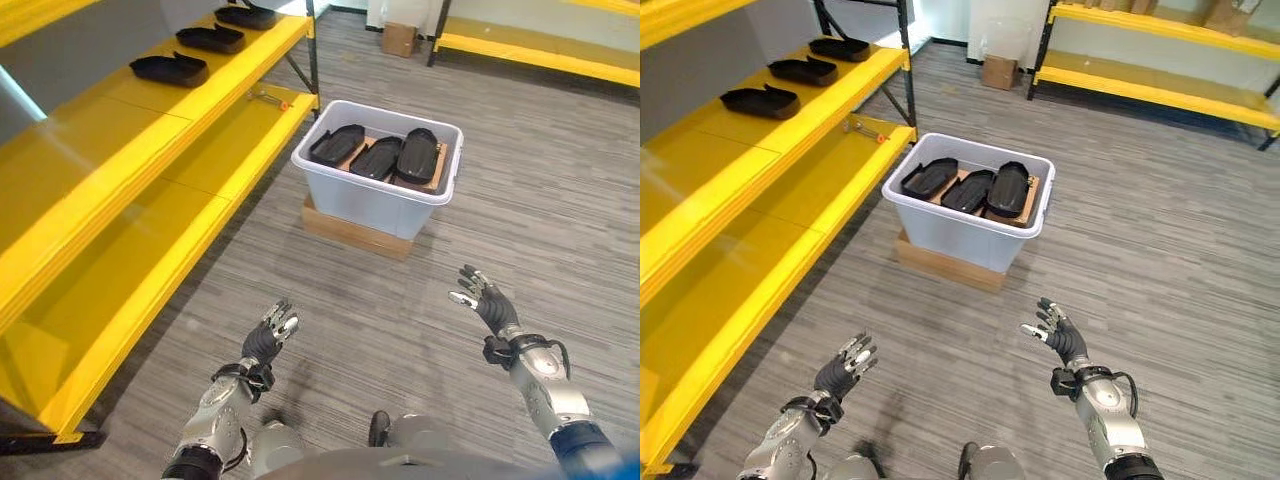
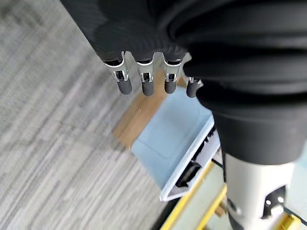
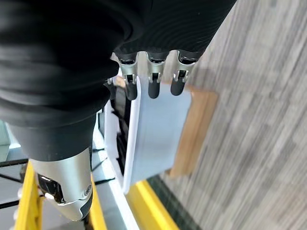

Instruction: Move parts from the plastic box to the shelf.

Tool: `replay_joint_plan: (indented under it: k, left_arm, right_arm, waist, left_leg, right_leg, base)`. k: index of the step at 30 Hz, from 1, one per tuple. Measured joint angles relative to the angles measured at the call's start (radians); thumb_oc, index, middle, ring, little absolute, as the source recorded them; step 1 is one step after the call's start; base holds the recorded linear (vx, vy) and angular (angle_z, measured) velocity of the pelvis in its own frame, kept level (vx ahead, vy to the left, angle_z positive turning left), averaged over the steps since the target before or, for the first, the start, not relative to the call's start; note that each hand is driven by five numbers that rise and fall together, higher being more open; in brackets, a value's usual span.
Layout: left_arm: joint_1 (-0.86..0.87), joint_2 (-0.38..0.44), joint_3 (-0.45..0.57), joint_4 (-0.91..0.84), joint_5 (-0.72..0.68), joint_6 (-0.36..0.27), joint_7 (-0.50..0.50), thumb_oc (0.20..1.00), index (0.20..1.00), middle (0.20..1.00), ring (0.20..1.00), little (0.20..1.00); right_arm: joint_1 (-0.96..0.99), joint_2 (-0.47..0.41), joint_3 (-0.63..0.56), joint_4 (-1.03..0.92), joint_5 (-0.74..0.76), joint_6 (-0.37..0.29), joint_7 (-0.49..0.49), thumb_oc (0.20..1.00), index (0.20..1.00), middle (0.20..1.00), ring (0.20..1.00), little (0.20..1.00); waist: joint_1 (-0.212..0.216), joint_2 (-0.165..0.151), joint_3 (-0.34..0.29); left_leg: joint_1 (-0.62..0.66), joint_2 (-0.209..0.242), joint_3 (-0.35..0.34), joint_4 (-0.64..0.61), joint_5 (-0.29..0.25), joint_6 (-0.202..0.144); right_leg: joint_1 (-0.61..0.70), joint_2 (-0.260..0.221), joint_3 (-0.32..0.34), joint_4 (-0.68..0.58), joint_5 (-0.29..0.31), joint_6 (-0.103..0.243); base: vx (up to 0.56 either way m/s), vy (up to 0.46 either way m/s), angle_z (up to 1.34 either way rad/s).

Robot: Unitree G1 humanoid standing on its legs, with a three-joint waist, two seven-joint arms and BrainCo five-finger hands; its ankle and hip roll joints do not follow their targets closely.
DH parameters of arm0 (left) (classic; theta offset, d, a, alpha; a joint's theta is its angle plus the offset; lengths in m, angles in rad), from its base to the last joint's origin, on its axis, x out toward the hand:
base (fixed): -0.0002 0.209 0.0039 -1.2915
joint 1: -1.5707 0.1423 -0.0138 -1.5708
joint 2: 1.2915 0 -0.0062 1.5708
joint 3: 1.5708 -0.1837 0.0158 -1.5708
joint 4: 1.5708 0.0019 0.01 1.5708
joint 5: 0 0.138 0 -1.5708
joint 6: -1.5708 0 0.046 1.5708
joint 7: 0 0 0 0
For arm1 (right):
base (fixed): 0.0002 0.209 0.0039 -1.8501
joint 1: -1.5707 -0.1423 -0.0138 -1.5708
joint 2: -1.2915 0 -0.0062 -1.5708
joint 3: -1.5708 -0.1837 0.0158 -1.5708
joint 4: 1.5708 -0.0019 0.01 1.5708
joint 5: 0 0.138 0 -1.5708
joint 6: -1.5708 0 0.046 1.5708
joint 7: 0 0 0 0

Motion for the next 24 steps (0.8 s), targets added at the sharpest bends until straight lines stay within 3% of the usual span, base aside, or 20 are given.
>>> replay_joint_plan:
  k: [2,3,5,6,7,8,9,10,12,13,14,15,16,17,18,19,22,24]
  left_arm:
    - [-0.019,-0.005,-0.004,0.027,0.020,-0.012,0.016,1.000,1.000,1.000,1.000,1.000]
    - [-0.021,-0.003,-0.005,0.034,0.022,-0.012,0.017,1.000,1.000,1.000,1.000,1.000]
    - [-0.023,-0.005,-0.008,0.032,0.037,-0.014,0.016,1.000,1.000,1.000,1.000,1.000]
    - [-0.043,0.003,-0.012,0.032,0.051,-0.014,0.015,1.000,1.000,1.000,1.000,1.000]
    - [-0.083,0.044,-0.009,0.039,0.078,-0.013,0.019,1.000,1.000,1.000,1.000,1.000]
    - [-0.097,0.057,-0.014,0.043,0.080,-0.012,0.020,1.000,1.000,1.000,1.000,1.000]
    - [-0.105,0.070,-0.029,0.046,0.086,-0.012,0.020,1.000,1.000,1.000,1.000,1.000]
    - [-0.107,0.080,-0.042,0.047,0.109,-0.015,0.020,1.000,1.000,1.000,1.000,1.000]
    - [-0.109,0.088,-0.035,0.047,0.116,-0.024,0.023,1.000,1.000,1.000,1.000,1.000]
    - [-0.111,0.110,-0.056,0.041,0.108,-0.027,0.031,1.000,1.000,1.000,1.000,1.000]
    - [-0.076,0.156,-0.098,0.026,0.100,-0.030,0.034,1.000,1.000,1.000,1.000,1.000]
    - [-0.045,0.155,-0.094,0.044,0.096,-0.024,0.028,1.000,1.000,1.000,1.000,1.000]
    - [-0.033,0.133,-0.088,0.057,0.096,-0.015,0.028,1.000,1.000,1.000,1.000,1.000]
    - [-0.037,0.106,-0.088,0.053,0.096,-0.014,0.024,1.000,1.000,1.000,1.000,1.000]
    - [-0.049,0.095,-0.081,0.058,0.099,-0.016,0.023,1.000,1.000,1.000,1.000,1.000]
    - [-0.063,0.079,-0.084,0.047,0.105,-0.023,0.020,1.000,1.000,1.000,1.000,1.000]
    - [-0.058,0.088,-0.085,-0.001,0.118,-0.024,0.014,1.000,1.000,1.000,1.000,1.000]
    - [-0.055,0.100,-0.109,-0.026,0.123,-0.026,0.016,1.000,1.000,1.000,1.000,1.000]
  right_arm:
    - [-0.005,-0.003,-0.001,-0.001,0.001,0.007,0.000,1.000,1.000,1.000,1.000,1.000]
    - [-0.005,-0.006,-0.003,-0.005,0.001,0.010,0.001,1.000,1.000,1.000,1.000,1.000]
    - [-0.001,-0.030,-0.008,-0.013,0.003,0.012,0.000,1.000,1.000,1.000,1.000,1.000]
    - [0.000,-0.041,-0.007,-0.003,0.011,0.015,-0.009,1.000,1.000,1.000,1.000,1.000]
    - [0.018,0.008,0.002,0.009,0.028,0.022,-0.015,1.000,1.000,1.000,1.000,1.000]
    - [0.040,0.031,0.008,0.008,0.042,0.022,-0.013,1.000,1.000,1.000,1.000,1.000]
    - [0.057,0.057,0.010,0.008,0.043,0.021,-0.014,1.000,1.000,1.000,1.000,1.000]
    - [0.073,0.082,0.017,0.008,0.043,0.021,-0.013,1.000,1.000,1.000,1.000,1.000]
    - [0.081,0.085,0.037,0.006,0.043,0.022,-0.009,1.000,1.000,1.000,1.000,1.000]
    - [0.093,0.080,0.053,-0.009,0.040,0.020,-0.014,1.000,1.000,1.000,1.000,1.000]
    - [0.085,0.083,0.089,-0.043,0.038,0.015,-0.012,1.000,1.000,1.000,1.000,1.000]
    - [0.059,0.135,0.049,-0.022,0.032,0.003,0.008,1.000,1.000,1.000,1.000,1.000]
    - [0.055,0.151,0.036,-0.008,0.033,-0.004,-0.006,1.000,1.000,1.000,1.000,1.000]
    - [0.050,0.124,0.038,-0.009,0.032,-0.007,-0.010,1.000,1.000,1.000,1.000,1.000]
    - [0.030,0.119,0.046,0.022,0.031,-0.001,-0.020,1.000,1.000,1.000,1.000,1.000]
    - [0.020,0.101,0.051,0.033,0.024,0.007,-0.065,1.000,1.000,1.000,1.000,1.000]
    - [0.013,0.091,0.051,0.028,0.011,0.005,-0.140,1.000,1.000,1.000,1.000,1.000]
    - [0.014,0.092,0.051,0.027,-0.004,0.005,-0.205,1.000,1.000,1.000,1.000,1.000]
  waist:
    - [0.003,0.000,-0.001]
    - [0.000,0.001,-0.002]
    - [-0.007,0.022,-0.012]
    - [-0.009,0.035,-0.009]
    - [0.000,-0.025,0.012]
    - [0.001,-0.027,0.012]
    - [0.003,-0.014,0.014]
    - [0.008,0.004,0.022]
    - [0.012,0.008,0.017]
    - [0.006,-0.009,0.016]
    - [0.015,-0.013,0.023]
    - [0.043,-0.010,0.040]
    - [0.047,0.006,0.030]
    - [0.051,0.043,0.022]
    - [0.070,0.034,0.025]
    - [0.083,0.040,0.021]
    - [0.072,0.045,0.024]
    - [0.048,0.043,0.023]
  left_leg:
    - [-0.005,0.087,-0.055,-0.013,0.039,-0.006]
    - [0.003,0.092,-0.036,-0.022,0.039,-0.006]
    - [0.042,0.038,0.019,-0.055,0.044,0.001]
    - [0.056,-0.033,0.023,-0.045,0.073,-0.013]
    - [0.056,-0.117,0.035,0.025,0.030,-0.014]
    - [0.062,-0.141,0.036,0.042,0.006,0.006]
    - [0.073,-0.156,0.038,0.044,-0.008,0.037]
    - [0.100,-0.167,0.043,0.022,-0.004,0.047]
    - [0.105,-0.191,0.069,-0.005,-0.004,0.080]
    - [0.103,-0.220,0.080,0.010,-0.015,0.107]
    - [0.105,-0.216,0.106,0.065,-0.036,0.127]
    - [0.135,-0.201,0.192,0.097,-0.055,0.139]
    - [0.135,-0.226,0.184,0.069,-0.068,0.140]
    - [0.122,-0.242,0.157,0.022,-0.074,0.160]
    - [0.127,-0.257,0.200,0.036,-0.099,0.176]
    - [0.121,-0.267,0.235,0.021,-0.097,0.190]
    - [0.098,-0.273,0.238,0.004,-0.087,0.199]
    - [0.105,-0.276,0.268,-0.013,-0.073,0.192]
  right_leg:
    - [-0.018,-0.028,0.041,0.048,-0.021,0.050]
    - [-0.033,-0.053,0.051,0.078,-0.034,0.064]
    - [-0.057,-0.121,0.084,0.123,-0.046,0.119]
    - [-0.056,-0.169,0.094,0.149,-0.040,0.162]
    - [-0.052,-0.271,0.100,0.191,0.005,0.174]
    - [-0.061,-0.294,0.101,0.206,0.077,0.155]
    - [-0.078,-0.308,0.104,0.228,0.185,0.138]
    - [-0.114,-0.312,0.121,0.285,0.208,0.154]
    - [-0.168,-0.264,0.116,0.337,0.099,0.152]
    - [-0.182,-0.222,0.097,0.317,0.155,0.143]
    - [-0.172,-0.211,0.044,0.281,0.251,0.091]
    - [-0.165,-0.237,-0.006,0.270,0.313,0.045]
    - [-0.168,-0.243,-0.013,0.249,0.347,0.048]
    - [-0.178,-0.235,-0.021,0.232,0.360,0.088]
    - [-0.196,-0.270,-0.024,0.239,0.318,0.121]
    - [-0.236,-0.276,-0.059,0.326,0.237,0.135]
    - [-0.231,-0.227,-0.042,0.342,0.172,0.171]
    - [-0.198,-0.192,-0.024,0.239,0.148,0.171]
  base:
    - [0.21,0.430,-0.28]
    - [0.22,0.409,-0.28]
    - [0.27,0.447,-0.22]
    - [0.36,0.537,-0.07]
    - [0.33,0.485,0.08]
    - [0.27,0.390,0.14]
    - [0.07,0.103,0.07]
    - [0.00,0.000,0.00]
    - [0.33,0.548,0.01]
    - [0.42,0.683,-0.23]
    - [0.17,0.252,-1.04]
    - [0.14,0.192,-1.43]
    - [0.11,0.182,-1.41]
    - [0.08,0.143,-0.98]
    - [0.08,0.130,-0.90]
    - [0.07,0.069,-0.73]
    - [0.10,0.010,-0.21]
    - [0.07,-0.035,-0.21]
